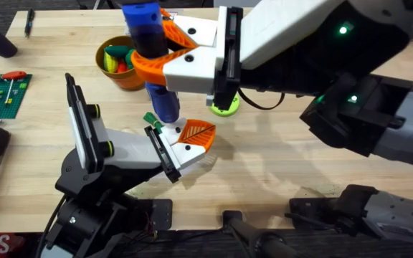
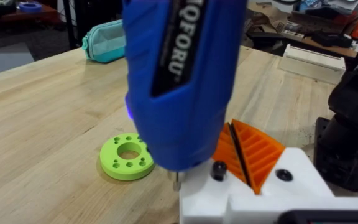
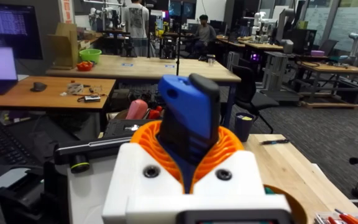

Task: Pick up the gripper from the table and insert it into the empty holder that is missing its gripper. Then pick up a screw, insert it into the mounting hole, and use the screwdriver to tighten it. Finally, clean up the table by picking up the vegetable and placing it into the bucket.

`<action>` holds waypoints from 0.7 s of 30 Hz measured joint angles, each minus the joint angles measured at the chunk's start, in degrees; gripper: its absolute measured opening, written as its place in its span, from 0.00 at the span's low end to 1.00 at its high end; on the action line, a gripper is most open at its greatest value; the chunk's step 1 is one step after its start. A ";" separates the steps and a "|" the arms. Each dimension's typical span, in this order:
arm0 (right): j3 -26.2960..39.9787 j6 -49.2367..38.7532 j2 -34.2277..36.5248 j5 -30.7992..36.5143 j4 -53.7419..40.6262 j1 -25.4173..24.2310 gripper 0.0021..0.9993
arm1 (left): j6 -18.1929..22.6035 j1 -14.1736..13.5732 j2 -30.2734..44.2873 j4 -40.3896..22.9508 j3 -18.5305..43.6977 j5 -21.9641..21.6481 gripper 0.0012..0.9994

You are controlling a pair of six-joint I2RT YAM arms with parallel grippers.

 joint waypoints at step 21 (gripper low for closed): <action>-0.41 -0.02 0.50 0.15 6.93 -0.07 0.04 | -0.44 0.00 0.00 0.20 0.00 -0.02 0.01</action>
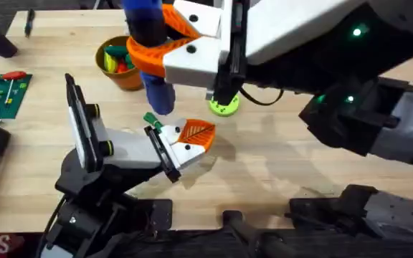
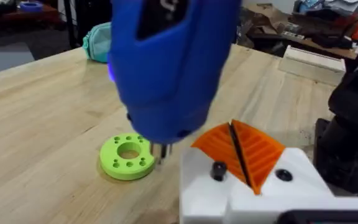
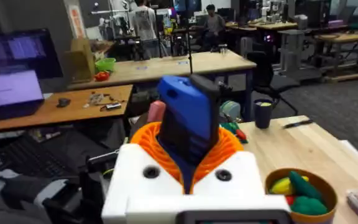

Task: Pick up the gripper from the table and insert it into the empty holder that is missing its gripper. Then pick up a screw, insert it into the mounting hole, and use the screwdriver to tighten it. Finally, clean up the table by picking up the vegetable and placing it into the bucket.

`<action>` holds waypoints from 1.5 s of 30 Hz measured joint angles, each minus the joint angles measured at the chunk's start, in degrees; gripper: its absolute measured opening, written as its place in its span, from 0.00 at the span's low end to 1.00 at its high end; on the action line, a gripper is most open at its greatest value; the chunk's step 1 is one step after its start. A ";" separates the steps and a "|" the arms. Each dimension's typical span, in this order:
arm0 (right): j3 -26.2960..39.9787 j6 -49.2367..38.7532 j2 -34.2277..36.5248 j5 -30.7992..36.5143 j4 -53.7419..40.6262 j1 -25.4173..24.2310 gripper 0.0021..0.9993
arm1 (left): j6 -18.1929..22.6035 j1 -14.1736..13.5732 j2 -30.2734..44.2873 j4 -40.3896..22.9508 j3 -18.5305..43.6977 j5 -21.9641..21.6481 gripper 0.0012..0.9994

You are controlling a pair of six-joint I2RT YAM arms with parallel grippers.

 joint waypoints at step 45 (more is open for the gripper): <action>-0.24 1.49 -6.36 -0.13 -10.83 -0.22 0.04 | 0.00 0.00 0.00 0.00 0.00 0.00 0.01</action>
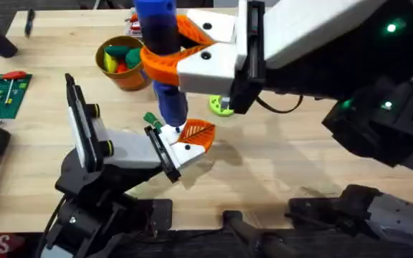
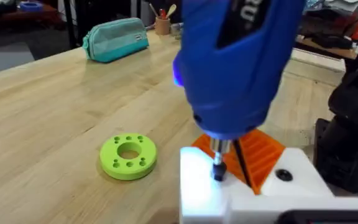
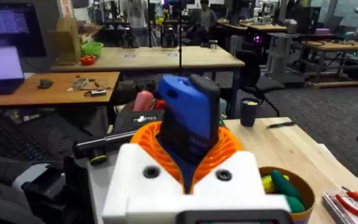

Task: Pick up the gripper from the table and insert it into the empty holder that is missing its gripper. Then pick up a screw, insert it into the mounting hole, and use the screwdriver to tighten it. Finally, clean up the table by picking up the vegetable and placing it into the bucket.

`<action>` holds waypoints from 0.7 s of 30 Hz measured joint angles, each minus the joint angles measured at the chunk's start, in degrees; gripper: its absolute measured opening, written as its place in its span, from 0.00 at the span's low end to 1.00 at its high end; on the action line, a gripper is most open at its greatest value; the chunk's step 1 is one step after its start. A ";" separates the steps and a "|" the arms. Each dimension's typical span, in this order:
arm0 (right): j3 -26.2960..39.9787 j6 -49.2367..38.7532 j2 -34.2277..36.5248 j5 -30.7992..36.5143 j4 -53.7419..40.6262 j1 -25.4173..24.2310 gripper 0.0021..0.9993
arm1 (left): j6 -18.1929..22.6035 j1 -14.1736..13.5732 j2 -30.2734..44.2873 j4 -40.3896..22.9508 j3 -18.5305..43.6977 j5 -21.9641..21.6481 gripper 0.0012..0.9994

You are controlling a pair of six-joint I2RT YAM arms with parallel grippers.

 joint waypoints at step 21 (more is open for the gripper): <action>-0.07 -0.44 -0.04 0.39 0.48 0.00 0.04 | -0.02 0.00 0.00 0.00 0.00 0.00 0.01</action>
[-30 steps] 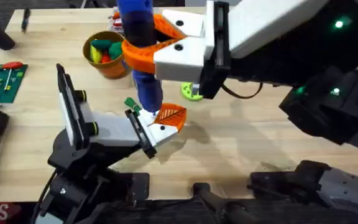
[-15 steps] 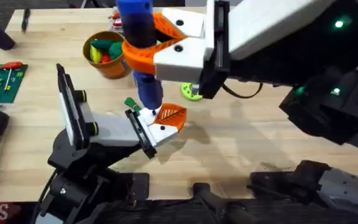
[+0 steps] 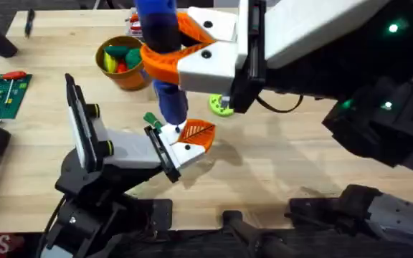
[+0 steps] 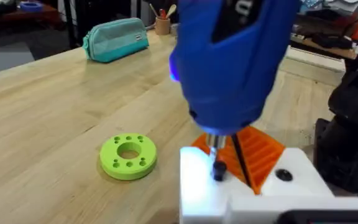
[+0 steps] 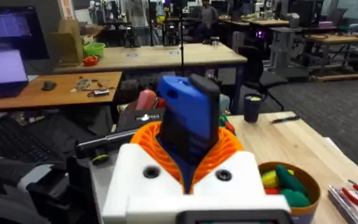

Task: Pick up the gripper from the table and insert it into the empty holder that is missing its gripper. Then pick up a screw, insert it into the mounting hole, and use the screwdriver to tighten it. Finally, clean up the table by picking up the vegetable and placing it into the bucket.

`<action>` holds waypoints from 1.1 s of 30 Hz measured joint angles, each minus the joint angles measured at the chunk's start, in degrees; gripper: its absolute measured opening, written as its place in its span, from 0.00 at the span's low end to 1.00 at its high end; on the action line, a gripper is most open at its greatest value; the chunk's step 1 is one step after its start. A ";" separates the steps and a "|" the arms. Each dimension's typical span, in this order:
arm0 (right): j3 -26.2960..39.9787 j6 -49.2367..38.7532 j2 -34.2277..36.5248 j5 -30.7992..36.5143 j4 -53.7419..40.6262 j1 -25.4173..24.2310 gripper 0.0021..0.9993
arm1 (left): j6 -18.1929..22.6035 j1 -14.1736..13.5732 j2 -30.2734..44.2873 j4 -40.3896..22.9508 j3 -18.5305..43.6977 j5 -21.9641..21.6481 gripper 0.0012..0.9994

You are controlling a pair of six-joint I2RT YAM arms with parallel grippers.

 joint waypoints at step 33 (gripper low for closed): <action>0.00 1.95 0.02 0.02 -1.92 0.00 0.04 | -0.02 0.00 0.00 -0.02 0.00 0.03 0.01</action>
